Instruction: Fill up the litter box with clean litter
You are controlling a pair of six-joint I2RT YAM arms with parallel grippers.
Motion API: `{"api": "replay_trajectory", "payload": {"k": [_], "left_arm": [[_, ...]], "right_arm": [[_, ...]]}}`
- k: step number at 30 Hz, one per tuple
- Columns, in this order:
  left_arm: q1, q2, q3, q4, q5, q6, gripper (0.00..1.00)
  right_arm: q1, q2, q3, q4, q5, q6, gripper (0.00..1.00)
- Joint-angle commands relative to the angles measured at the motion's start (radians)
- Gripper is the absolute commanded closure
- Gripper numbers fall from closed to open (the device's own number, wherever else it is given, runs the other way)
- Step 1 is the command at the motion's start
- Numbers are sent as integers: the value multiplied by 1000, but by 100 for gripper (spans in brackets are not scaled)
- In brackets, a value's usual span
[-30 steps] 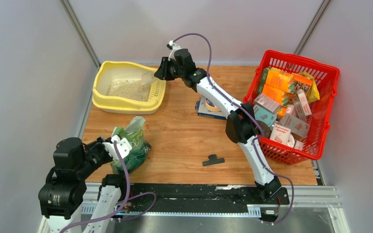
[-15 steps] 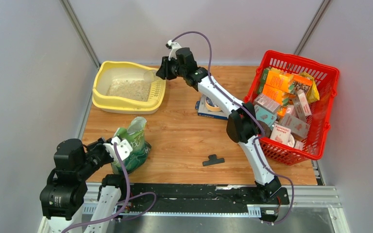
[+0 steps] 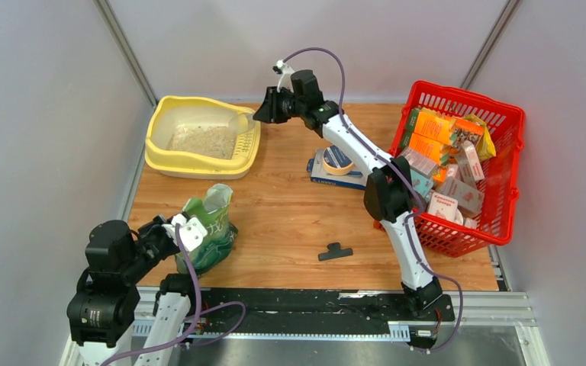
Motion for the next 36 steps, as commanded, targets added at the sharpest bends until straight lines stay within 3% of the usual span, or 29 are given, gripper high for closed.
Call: {"api": "replay_trajectory", "payload": {"k": [1, 7, 12, 21, 28, 31, 33, 36], "left_arm": [[2, -29, -27, 155, 69, -70, 100], [2, -51, -73, 232, 115, -143, 100], [2, -46, -95, 285, 151, -166, 100], [2, -18, -161, 446, 149, -208, 100], [2, 8, -173, 465, 146, -216, 100], [2, 17, -167, 453, 142, -217, 100], [2, 20, -165, 436, 143, -209, 100], [2, 22, -170, 419, 145, -202, 100]], "right_arm": [[10, -126, -68, -3, -71, -30, 100], [-10, -310, -251, -66, -90, -175, 100], [-19, -452, -366, -164, -85, -391, 100], [-22, -669, -575, -549, -48, -835, 100], [-45, -629, -518, -895, -155, -1087, 100], [-99, -540, -445, -983, -304, -1036, 100], [-132, -438, -357, -1043, -378, -989, 91], [-159, -343, -270, -1150, -455, -943, 87]]}}
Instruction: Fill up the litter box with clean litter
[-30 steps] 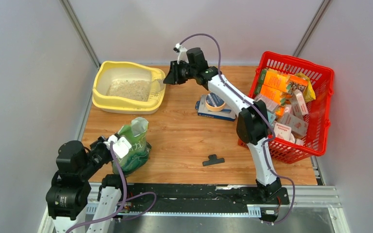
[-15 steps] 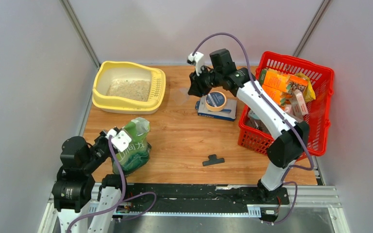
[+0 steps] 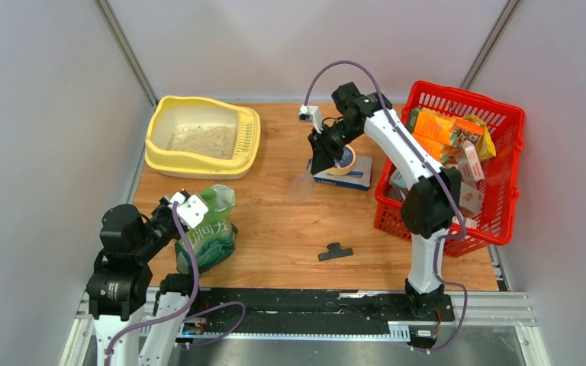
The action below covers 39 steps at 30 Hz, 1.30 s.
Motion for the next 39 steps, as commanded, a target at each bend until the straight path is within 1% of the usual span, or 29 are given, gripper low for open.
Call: {"api": "replay_trajectory", "payload": {"k": [1, 3, 8, 10, 12, 13, 14, 15, 16, 17, 21, 24, 26, 29, 30, 31, 33, 34, 36, 37, 39], "left_arm": [[2, 13, 14, 98, 56, -4, 100], [2, 15, 10, 96, 59, -7, 100], [2, 22, 5, 99, 68, -18, 100], [2, 27, 7, 99, 70, -24, 100], [2, 32, 10, 98, 68, -26, 100], [2, 32, 10, 98, 70, -27, 100], [2, 33, 10, 98, 71, -29, 100], [2, 36, 11, 99, 77, -30, 100], [2, 36, 16, 99, 83, -39, 100], [2, 41, 19, 98, 94, -46, 100], [2, 53, 33, 98, 134, -82, 100], [2, 61, 31, 108, 168, -121, 100], [2, 73, 25, 149, 172, -222, 100], [2, 91, 5, 211, 233, -311, 100], [2, 99, 3, 232, 240, -332, 100], [2, 129, 5, 277, 243, -372, 100], [-1, 162, 28, 321, 267, -397, 100], [-5, 201, 39, 369, 272, -424, 100], [-33, 243, 77, 416, 280, -446, 100], [-47, 287, 89, 461, 283, -461, 100], [-79, 329, 137, 499, 281, -472, 100]], "right_arm": [[-46, 121, 90, -180, -177, 54, 87], [-56, 123, 43, -131, -167, 85, 86], [-84, 186, 24, -134, -133, 103, 82], [-99, 201, 24, -111, -110, 129, 79], [-107, 218, 33, -83, -70, 140, 74], [-109, 218, 35, -69, -3, 154, 69], [-110, 221, 36, -59, 25, 155, 59], [-112, 224, 42, -48, 52, 155, 55], [-118, 227, 56, -40, 113, 160, 51], [-121, 229, 64, -32, 134, 171, 46], [-147, 241, 148, -37, 163, 197, 36], [-158, 220, 199, -26, 166, 223, 36], [-149, 168, 197, 6, 157, 240, 35], [-130, 54, 129, 127, 151, 301, 30], [-124, 25, 75, 193, 152, 330, 30], [-106, -1, 47, 224, 169, 344, 29], [-84, -79, -8, 299, 191, 355, 27], [-60, -102, -55, 320, 215, 359, 27], [-35, -153, -97, 359, 243, 361, 27], [-18, -162, -117, 362, 229, 369, 27], [-6, -167, -119, 359, 209, 393, 27]]}}
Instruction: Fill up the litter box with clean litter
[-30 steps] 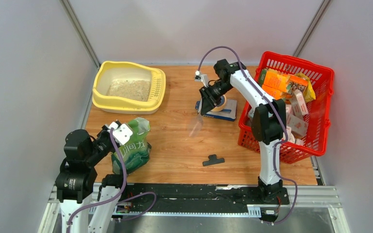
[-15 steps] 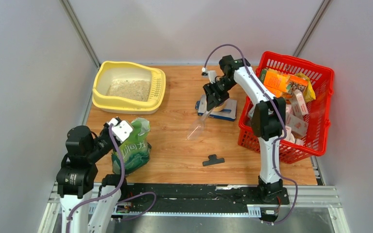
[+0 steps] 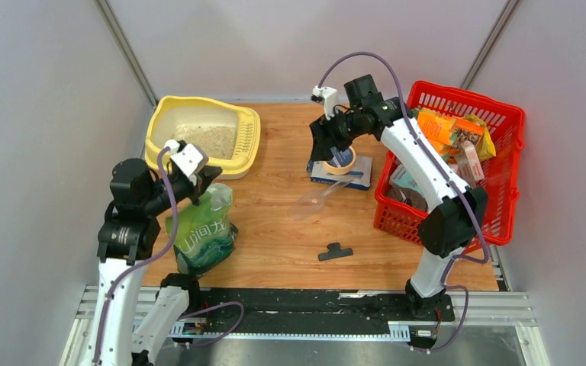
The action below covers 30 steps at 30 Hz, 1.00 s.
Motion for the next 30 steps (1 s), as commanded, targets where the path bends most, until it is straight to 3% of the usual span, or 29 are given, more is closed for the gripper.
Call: {"api": "replay_trajectory", "payload": {"k": [1, 5, 9, 10, 11, 14, 15, 16, 18, 21, 25, 30], "left_arm": [[-80, 116, 118, 269, 69, -107, 100], [-162, 200, 244, 284, 65, -116, 100], [-198, 246, 360, 156, 36, -44, 100], [-197, 251, 385, 116, 10, 12, 93], [-197, 254, 446, 67, -56, 52, 65], [-197, 266, 593, -212, -191, 235, 33], [-195, 274, 639, -416, -207, 342, 30], [-195, 292, 682, -523, -221, 382, 29], [-195, 308, 778, -774, -274, 421, 25], [-195, 294, 777, -970, -333, 455, 23], [-195, 268, 691, -1070, -343, 490, 22], [-195, 277, 484, -1018, -365, 556, 22]], "right_arm": [[40, -41, -27, 99, -22, 73, 27], [40, -49, -20, 99, -70, 136, 27], [41, -57, -29, 102, -88, 139, 27], [41, -64, -32, 104, -102, 139, 27], [41, -67, -35, 107, -113, 139, 27], [44, -75, -47, 114, -151, 144, 25], [46, -78, -53, 117, -159, 148, 23], [49, -80, -55, 120, -174, 148, 15], [56, -86, -60, 121, -182, 145, 10], [69, -84, -67, 125, -197, 141, 0], [81, -69, -69, 125, -196, 147, 0], [83, -55, -63, 140, -200, 184, 0]]}}
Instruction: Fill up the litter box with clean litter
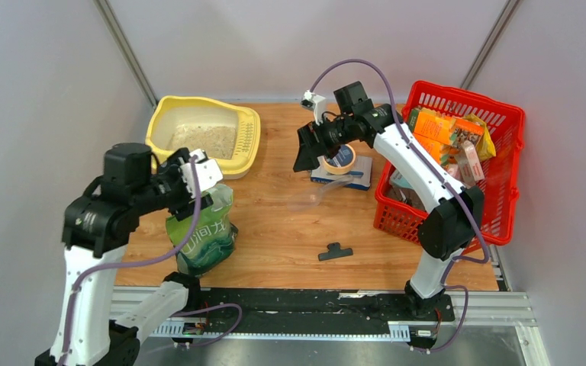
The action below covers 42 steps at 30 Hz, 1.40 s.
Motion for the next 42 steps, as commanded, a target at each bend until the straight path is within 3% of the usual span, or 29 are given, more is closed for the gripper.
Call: {"api": "replay_trajectory", "payload": {"k": [1, 5, 10, 14, 19, 23, 29, 33, 38, 41, 42], "left_arm": [[-1, 41, -139, -339, -48, 102, 23], [-3, 87, -157, -349, -87, 103, 33], [-3, 132, -117, -421, -40, 119, 49], [-3, 158, -123, -466, -51, 57, 46], [-3, 133, -150, -466, -136, 39, 31], [-3, 87, -199, -468, -218, 33, 30], [-3, 12, -242, -468, -210, 10, 29], [-4, 6, -273, -466, -219, -7, 49], [-1, -14, -301, -466, -109, -15, 69], [-3, -22, -318, -466, -61, -4, 88], [-3, -20, -313, -466, -46, 8, 100]], "right_arm": [[3, -20, 14, 46, -25, 34, 0], [4, -32, 7, 29, -16, 11, 0], [1, -58, -35, 20, -12, -10, 0], [1, -66, -40, 11, -18, -18, 0], [-2, -56, -16, 8, -35, -15, 0], [14, -32, 4, 37, -56, 51, 0], [139, 78, 130, 74, -18, 138, 4], [243, 157, 263, 74, 36, 146, 7], [326, 235, 328, 91, 90, 183, 9], [371, 250, 337, 91, 120, 191, 9], [379, 241, 333, 95, 157, 195, 10]]}}
